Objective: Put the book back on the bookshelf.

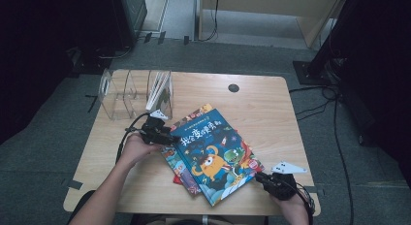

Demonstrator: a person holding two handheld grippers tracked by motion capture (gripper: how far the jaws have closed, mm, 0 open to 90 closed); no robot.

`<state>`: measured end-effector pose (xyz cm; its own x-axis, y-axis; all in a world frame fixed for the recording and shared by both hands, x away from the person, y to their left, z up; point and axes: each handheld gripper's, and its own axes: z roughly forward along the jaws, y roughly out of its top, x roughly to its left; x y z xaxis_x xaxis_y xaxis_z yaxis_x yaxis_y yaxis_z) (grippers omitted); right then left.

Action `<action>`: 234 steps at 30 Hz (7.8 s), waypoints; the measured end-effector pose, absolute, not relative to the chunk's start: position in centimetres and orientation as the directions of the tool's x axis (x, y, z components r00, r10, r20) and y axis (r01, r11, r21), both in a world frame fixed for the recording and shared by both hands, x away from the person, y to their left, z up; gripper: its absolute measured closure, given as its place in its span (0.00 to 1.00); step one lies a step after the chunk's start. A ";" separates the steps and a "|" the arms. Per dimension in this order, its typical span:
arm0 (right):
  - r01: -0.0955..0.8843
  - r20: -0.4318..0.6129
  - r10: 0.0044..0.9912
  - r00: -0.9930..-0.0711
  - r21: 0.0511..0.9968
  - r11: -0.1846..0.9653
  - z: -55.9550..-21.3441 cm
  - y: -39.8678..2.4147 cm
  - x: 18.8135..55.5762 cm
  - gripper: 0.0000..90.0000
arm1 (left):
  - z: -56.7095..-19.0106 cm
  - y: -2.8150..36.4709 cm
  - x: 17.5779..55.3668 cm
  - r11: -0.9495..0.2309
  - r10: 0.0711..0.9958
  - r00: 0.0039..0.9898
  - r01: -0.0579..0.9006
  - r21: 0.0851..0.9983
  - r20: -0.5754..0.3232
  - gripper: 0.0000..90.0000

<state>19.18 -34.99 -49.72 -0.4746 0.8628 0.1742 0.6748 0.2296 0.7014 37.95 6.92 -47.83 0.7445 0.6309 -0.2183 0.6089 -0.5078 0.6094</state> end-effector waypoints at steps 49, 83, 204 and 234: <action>0.695 0.176 0.900 -0.400 0.698 0.172 -49.9 -36.4 24.6 0.96 | -47.8 8.7 37.8 -0.408 0.726 0.642 0.690 0.597 -0.246 0.95; 0.700 0.196 0.908 -0.371 0.701 0.135 -50.0 -37.1 27.2 1.00 | -48.1 8.8 34.2 -0.426 0.698 0.652 0.710 0.561 -0.295 0.95; 0.633 0.191 0.797 -0.572 0.721 0.281 -49.8 -31.6 30.4 1.00 | -46.5 10.8 31.0 -0.251 0.718 0.496 0.838 0.484 -0.487 0.42; 0.532 0.126 0.694 -0.709 0.742 0.408 -49.8 -27.0 31.2 0.91 | -32.2 7.8 39.0 -0.399 0.650 0.506 0.862 0.311 -0.567 0.82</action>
<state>31.16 -27.02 -49.81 -0.7085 0.6943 0.1263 0.5319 0.4079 0.7421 38.97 7.75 -32.18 0.5057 0.6500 -0.5672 0.8624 -0.3993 0.3113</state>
